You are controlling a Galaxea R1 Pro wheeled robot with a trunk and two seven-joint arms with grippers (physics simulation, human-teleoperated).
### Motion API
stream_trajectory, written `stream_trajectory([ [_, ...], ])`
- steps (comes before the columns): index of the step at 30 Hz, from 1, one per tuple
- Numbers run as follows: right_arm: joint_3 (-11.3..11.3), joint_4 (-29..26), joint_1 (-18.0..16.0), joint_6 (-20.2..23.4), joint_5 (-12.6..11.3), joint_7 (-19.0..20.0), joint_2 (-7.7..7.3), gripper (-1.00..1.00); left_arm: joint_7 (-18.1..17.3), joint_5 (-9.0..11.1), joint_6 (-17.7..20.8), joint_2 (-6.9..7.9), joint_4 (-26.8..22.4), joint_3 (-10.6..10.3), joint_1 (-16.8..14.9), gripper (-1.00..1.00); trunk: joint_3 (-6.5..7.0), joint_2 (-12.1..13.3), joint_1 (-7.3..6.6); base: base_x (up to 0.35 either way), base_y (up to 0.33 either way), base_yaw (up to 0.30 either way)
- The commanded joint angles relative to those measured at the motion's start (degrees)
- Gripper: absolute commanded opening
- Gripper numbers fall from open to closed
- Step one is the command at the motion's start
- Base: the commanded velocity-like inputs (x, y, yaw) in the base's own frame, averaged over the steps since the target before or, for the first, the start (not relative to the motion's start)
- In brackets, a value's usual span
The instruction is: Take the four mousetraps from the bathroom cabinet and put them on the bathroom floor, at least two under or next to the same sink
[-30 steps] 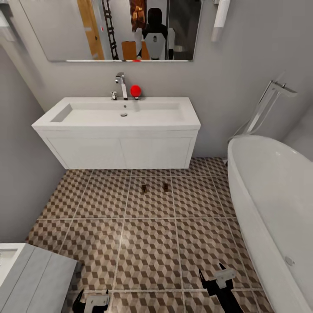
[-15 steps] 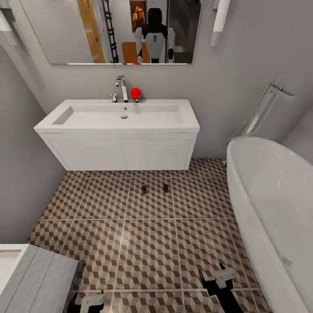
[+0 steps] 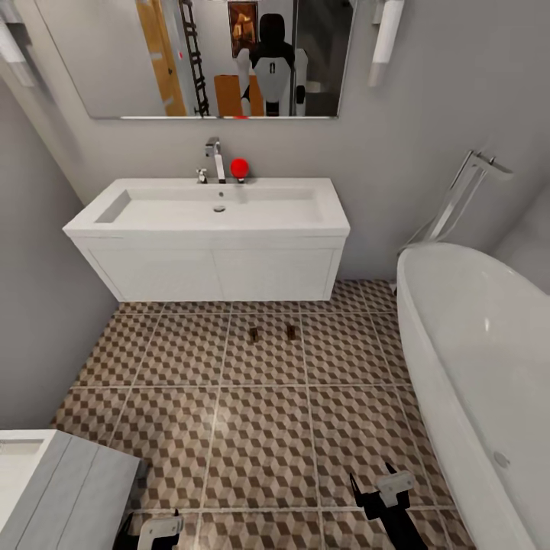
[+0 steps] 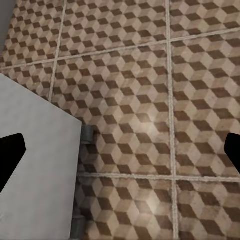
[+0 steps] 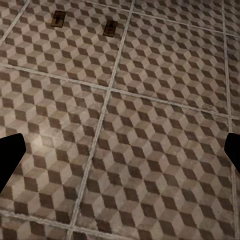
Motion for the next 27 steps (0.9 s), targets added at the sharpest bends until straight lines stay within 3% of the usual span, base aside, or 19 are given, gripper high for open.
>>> stream_trajectory([
  [1, 0.5, 0.0, 0.0, -0.1, -0.2, -0.3, -0.01, 1.0, 0.5, 0.1, 0.0, 0.07, -0.2, -0.5, 0.0, 1.0, 0.15, 0.4, -0.22, 0.0, 0.0, 0.0],
  [27, 0.5, 0.0, 0.0, -0.1, -0.2, -0.3, -0.03, 1.0, 0.5, 0.1, 0.0, 0.09, -0.1, -0.5, 0.0, 1.0, 6.41, 10.8, -5.93, 0.0, 0.0, 0.0],
])
